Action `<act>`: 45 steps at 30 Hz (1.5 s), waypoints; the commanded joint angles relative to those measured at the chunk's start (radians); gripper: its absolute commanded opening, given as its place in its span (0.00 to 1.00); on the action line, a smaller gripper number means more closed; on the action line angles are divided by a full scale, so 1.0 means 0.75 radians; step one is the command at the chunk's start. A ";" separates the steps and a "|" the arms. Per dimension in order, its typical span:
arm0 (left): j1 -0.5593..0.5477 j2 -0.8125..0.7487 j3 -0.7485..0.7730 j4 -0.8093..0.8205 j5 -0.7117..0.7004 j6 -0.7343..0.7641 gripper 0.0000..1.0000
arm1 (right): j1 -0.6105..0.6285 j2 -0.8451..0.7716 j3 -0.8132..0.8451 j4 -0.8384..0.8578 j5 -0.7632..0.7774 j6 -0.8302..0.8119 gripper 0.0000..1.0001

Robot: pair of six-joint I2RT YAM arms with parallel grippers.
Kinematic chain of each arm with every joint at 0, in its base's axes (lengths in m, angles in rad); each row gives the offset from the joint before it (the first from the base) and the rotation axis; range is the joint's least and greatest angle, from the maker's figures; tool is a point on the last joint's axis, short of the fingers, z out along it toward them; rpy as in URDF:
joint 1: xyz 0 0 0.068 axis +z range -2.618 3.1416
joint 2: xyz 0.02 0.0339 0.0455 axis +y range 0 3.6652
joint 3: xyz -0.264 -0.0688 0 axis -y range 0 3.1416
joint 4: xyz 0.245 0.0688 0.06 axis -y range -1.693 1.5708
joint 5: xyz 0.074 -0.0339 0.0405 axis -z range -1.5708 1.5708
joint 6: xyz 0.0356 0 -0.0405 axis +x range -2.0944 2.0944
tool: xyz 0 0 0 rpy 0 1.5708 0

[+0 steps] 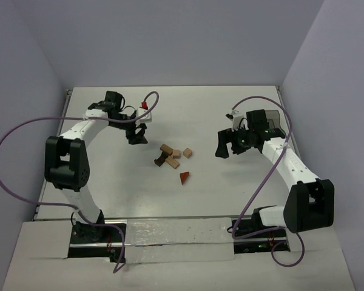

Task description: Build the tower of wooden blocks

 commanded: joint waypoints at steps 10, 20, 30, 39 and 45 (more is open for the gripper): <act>-0.135 0.333 0.244 -0.208 0.030 0.512 0.69 | -0.076 0.015 0.033 0.042 -0.286 -0.017 1.00; -0.208 0.460 0.409 -0.245 -0.022 0.529 0.66 | -0.105 0.061 0.048 0.010 -0.298 -0.036 1.00; -0.293 0.513 0.448 -0.310 -0.157 0.600 0.64 | -0.106 0.090 0.085 -0.049 -0.321 -0.074 1.00; -0.344 0.525 0.440 -0.314 -0.224 0.602 0.61 | -0.108 0.109 0.085 -0.053 -0.324 -0.094 1.00; -0.382 0.509 0.410 -0.311 -0.231 0.524 0.43 | -0.108 0.102 0.096 -0.062 -0.324 -0.100 1.00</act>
